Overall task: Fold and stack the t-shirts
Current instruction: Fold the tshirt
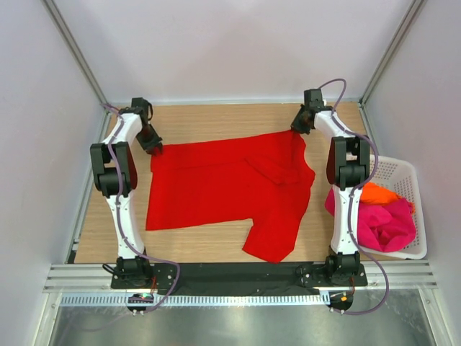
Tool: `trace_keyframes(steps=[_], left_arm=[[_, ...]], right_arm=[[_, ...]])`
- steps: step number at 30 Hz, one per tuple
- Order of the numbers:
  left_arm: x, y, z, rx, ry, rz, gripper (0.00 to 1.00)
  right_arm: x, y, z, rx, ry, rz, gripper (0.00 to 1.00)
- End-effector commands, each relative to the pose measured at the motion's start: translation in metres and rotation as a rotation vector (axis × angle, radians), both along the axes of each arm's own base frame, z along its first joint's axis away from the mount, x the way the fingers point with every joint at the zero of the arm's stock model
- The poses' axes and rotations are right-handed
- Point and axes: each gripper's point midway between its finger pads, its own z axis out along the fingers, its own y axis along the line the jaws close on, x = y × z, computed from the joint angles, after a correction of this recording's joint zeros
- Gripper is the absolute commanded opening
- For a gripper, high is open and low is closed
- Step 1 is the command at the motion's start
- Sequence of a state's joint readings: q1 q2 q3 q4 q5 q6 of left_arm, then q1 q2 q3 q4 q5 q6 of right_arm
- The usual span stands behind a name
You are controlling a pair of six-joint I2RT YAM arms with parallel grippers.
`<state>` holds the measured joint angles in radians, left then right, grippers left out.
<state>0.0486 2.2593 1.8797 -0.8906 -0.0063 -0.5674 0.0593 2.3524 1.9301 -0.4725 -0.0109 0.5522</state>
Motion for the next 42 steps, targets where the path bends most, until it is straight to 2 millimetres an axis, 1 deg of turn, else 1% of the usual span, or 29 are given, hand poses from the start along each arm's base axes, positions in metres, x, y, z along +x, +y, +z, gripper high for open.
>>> trace_keyframes(steps=[1,5,6,7,9,11,12,14,16,17,18,20,22,23,24,26,27,28,29,30,31,32,33,35,36,37,38,39,42], left_arm=[[0.019,0.002,0.035,0.002,-0.106,0.012,0.26],[0.026,-0.009,0.014,-0.07,-0.09,0.004,0.27],[0.026,-0.011,0.001,-0.077,-0.065,0.002,0.27],[0.026,-0.012,-0.005,-0.083,-0.051,0.001,0.27],[0.032,-0.01,-0.016,-0.075,-0.046,0.007,0.27],[0.036,-0.005,-0.021,-0.065,-0.044,0.013,0.27],[0.043,-0.003,-0.016,-0.065,-0.061,0.019,0.27],[0.045,0.002,-0.019,-0.06,-0.054,0.025,0.27],[0.053,0.01,-0.01,-0.044,-0.079,0.03,0.27],[0.056,0.012,-0.003,-0.037,-0.091,0.032,0.28],[0.054,0.012,0.003,-0.03,-0.088,0.02,0.31],[0.055,0.011,0.025,-0.034,-0.12,0.014,0.33],[0.045,0.008,0.031,-0.045,-0.117,0.017,0.35],[0.044,0.007,0.054,-0.042,-0.165,0.017,0.36],[0.039,0.007,0.059,-0.037,-0.17,0.017,0.37],[0.028,0.007,0.067,-0.018,-0.173,0.014,0.38],[0.024,0.006,0.086,-0.011,-0.203,0.013,0.38],[0.018,0.007,0.092,-0.007,-0.202,0.006,0.38],[0.011,0.002,0.094,-0.004,-0.192,-0.004,0.38],[0.0,0.0,0.104,0.001,-0.203,-0.012,0.38],[-0.008,-0.01,0.103,-0.001,-0.194,-0.04,0.38],[-0.015,-0.016,0.107,-0.004,-0.198,-0.053,0.38],[-0.034,-0.023,0.104,-0.009,-0.176,-0.07,0.36],[-0.05,-0.046,0.105,-0.028,-0.184,-0.113,0.35],[-0.074,-0.062,0.085,-0.044,-0.126,-0.147,0.35],[-0.082,-0.071,0.096,-0.059,-0.158,-0.163,0.34],[-0.09,-0.082,0.092,-0.084,-0.158,-0.178,0.34],[-0.105,-0.095,0.083,-0.095,-0.13,-0.206,0.34],[-0.121,-0.113,0.082,-0.107,-0.122,-0.258,0.34]], right_arm=[[0.034,-0.006,0.037,-0.016,-0.141,-0.026,0.01],[0.045,-0.005,0.03,-0.003,-0.156,-0.027,0.02],[0.049,-0.003,0.029,-0.004,-0.165,-0.024,0.02],[0.05,0.005,0.028,0.027,-0.165,0.002,0.02],[0.059,0.012,0.036,0.036,-0.193,0.018,0.03],[0.063,0.018,0.033,0.036,-0.195,0.03,0.04],[0.07,0.018,0.043,0.034,-0.221,0.027,0.04],[0.072,0.017,0.04,0.02,-0.202,0.014,0.05],[0.074,0.015,0.06,0.012,-0.201,-0.001,0.09],[0.074,0.009,0.061,-0.015,-0.191,-0.023,0.18],[0.072,0.002,0.076,-0.04,-0.189,-0.04,0.23],[0.067,-0.005,0.089,-0.06,-0.184,-0.038,0.35],[0.052,-0.016,0.109,-0.086,-0.164,-0.046,0.42],[0.044,-0.02,0.114,-0.105,-0.151,-0.046,0.49],[0.028,-0.024,0.127,-0.129,-0.126,-0.048,0.51],[0.01,-0.024,0.135,-0.144,-0.097,-0.026,0.55],[-0.007,-0.021,0.12,-0.15,-0.034,-0.008,0.56],[-0.018,-0.016,0.141,-0.139,-0.059,0.014,0.56],[-0.028,-0.005,0.139,-0.144,-0.047,0.058,0.57],[-0.045,-0.001,0.119,-0.149,0.011,0.086,0.57],[-0.058,0.015,0.137,-0.152,-0.018,0.141,0.56],[-0.068,0.019,0.134,-0.155,-0.004,0.161,0.57],[-0.086,0.022,0.116,-0.16,0.049,0.172,0.57],[-0.108,0.035,0.125,-0.127,0.035,0.208,0.56],[-0.125,0.047,0.103,-0.115,0.073,0.239,0.55],[-0.133,0.052,0.097,-0.116,0.072,0.254,0.56],[-0.153,0.061,0.086,-0.091,0.095,0.3,0.55],[-0.156,0.076,0.081,-0.102,0.068,0.356,0.56],[-0.168,0.093,0.058,-0.137,0.101,0.454,0.56]])
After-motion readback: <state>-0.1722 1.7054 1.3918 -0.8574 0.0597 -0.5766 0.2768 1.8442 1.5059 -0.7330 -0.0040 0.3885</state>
